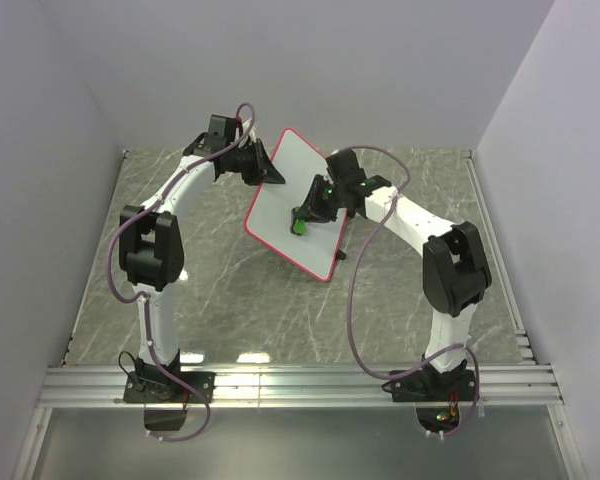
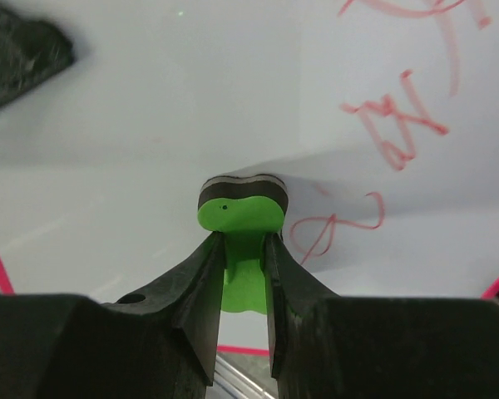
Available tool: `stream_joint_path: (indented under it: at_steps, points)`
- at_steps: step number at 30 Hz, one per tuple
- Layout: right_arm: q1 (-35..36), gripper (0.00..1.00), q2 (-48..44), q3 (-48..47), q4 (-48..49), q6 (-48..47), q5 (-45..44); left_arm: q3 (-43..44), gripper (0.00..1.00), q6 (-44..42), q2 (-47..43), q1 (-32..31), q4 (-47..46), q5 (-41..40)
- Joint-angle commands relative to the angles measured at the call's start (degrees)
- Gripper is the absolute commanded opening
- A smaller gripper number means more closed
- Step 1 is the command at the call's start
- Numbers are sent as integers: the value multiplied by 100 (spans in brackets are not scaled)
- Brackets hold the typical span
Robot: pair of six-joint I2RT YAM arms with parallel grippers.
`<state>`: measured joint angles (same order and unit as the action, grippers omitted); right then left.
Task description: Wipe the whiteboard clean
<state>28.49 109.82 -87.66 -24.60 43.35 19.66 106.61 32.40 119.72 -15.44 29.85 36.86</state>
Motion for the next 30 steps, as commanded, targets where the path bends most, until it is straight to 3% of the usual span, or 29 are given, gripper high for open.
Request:
stream_joint_path:
  at_steps: [1, 8, 13, 23, 30]
  points:
    - [1009, 0, 515, 731, -309, 32, 1022, 0, 0, -762, 95, -504, 513, 49]
    - [887, 0, 347, 1488, 254, 305, 952, -105, 0, -762, 25, -469, 540, 23]
    - [221, 0, 531, 1340, 579, 534, 856, -237, 0, -770, -98, -469, 566, -82]
    - [-1072, 0, 1918, -1601, -562, 323, 407, -448, 0, -788, -327, -469, 663, -249]
    - [-1355, 0, 2702, -2809, -1002, 428, 442, -509, 0, -823, -450, -469, 751, -381]
